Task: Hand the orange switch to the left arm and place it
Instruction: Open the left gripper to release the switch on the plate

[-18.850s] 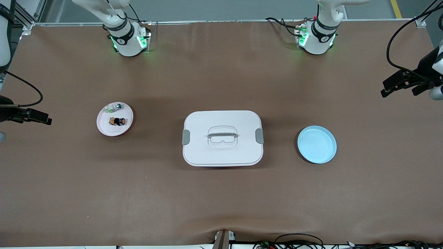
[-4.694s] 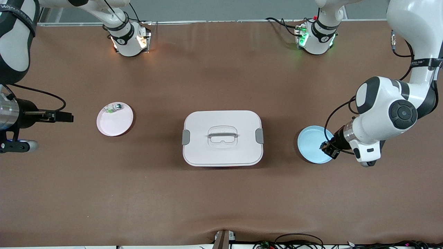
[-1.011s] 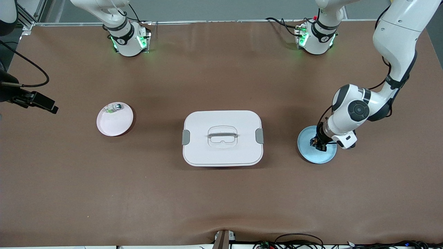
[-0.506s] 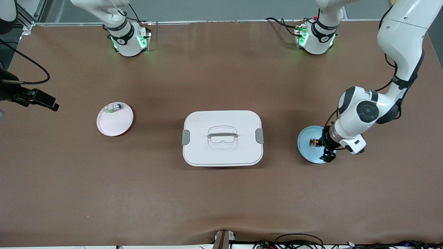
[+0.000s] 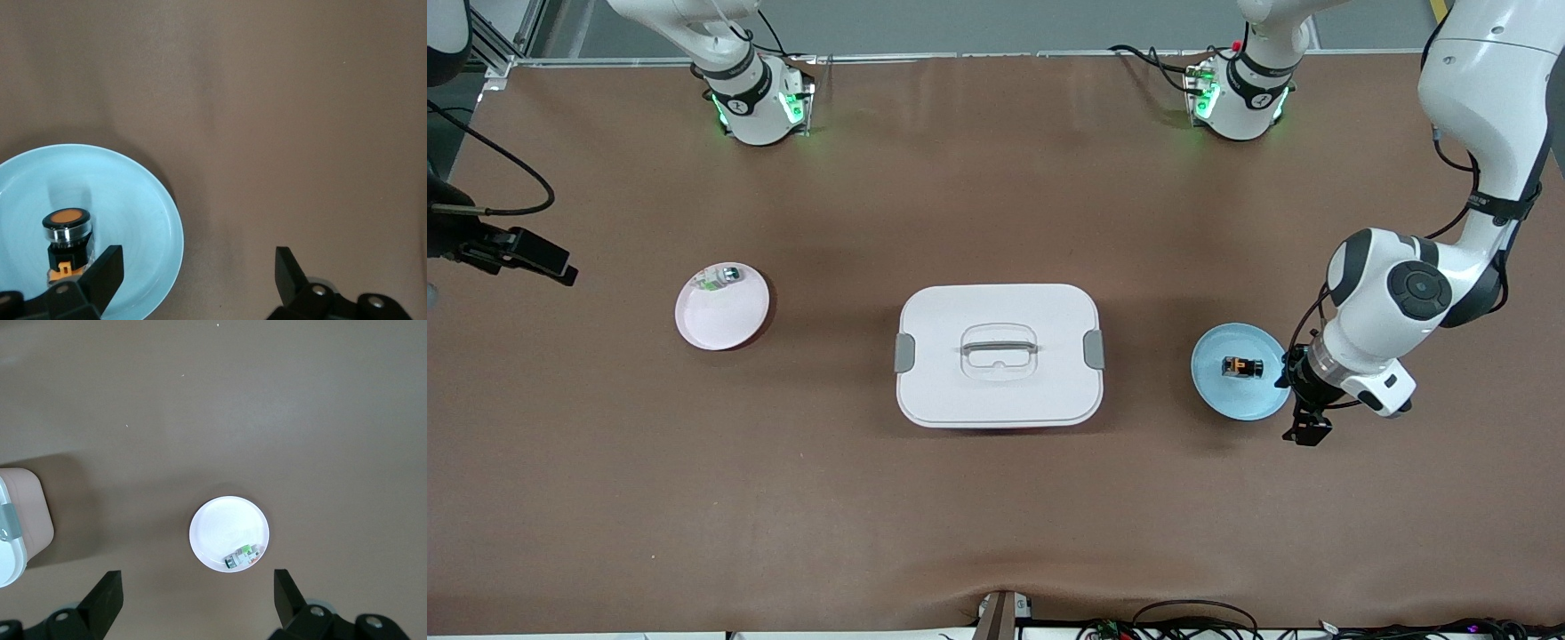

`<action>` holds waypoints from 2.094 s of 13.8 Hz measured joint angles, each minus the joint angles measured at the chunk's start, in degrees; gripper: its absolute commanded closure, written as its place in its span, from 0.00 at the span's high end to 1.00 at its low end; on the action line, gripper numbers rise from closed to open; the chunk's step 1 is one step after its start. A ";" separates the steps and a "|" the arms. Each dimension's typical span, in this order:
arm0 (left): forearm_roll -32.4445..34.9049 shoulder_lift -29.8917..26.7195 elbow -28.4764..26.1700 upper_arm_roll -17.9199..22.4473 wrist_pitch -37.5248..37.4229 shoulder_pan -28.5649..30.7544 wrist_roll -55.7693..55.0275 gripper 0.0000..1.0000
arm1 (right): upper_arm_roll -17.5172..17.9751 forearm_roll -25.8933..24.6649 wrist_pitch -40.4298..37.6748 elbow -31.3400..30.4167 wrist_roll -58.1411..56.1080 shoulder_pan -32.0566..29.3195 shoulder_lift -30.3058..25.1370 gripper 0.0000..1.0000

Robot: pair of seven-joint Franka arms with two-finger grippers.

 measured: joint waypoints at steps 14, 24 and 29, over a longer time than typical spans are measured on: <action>-23.23 -3.95 -1.09 19.51 -5.55 -17.11 31.57 1.00 | -0.18 0.00 0.06 0.00 0.00 -0.40 0.00 1.00; -25.72 -9.43 -3.79 22.83 -9.40 -20.14 80.21 1.00 | -0.16 0.00 0.06 -0.01 -0.01 -0.78 0.00 1.00; -25.75 -10.89 -3.83 23.53 -9.93 -20.12 97.95 1.00 | -0.15 0.00 0.06 -0.02 -0.01 -0.77 0.00 1.00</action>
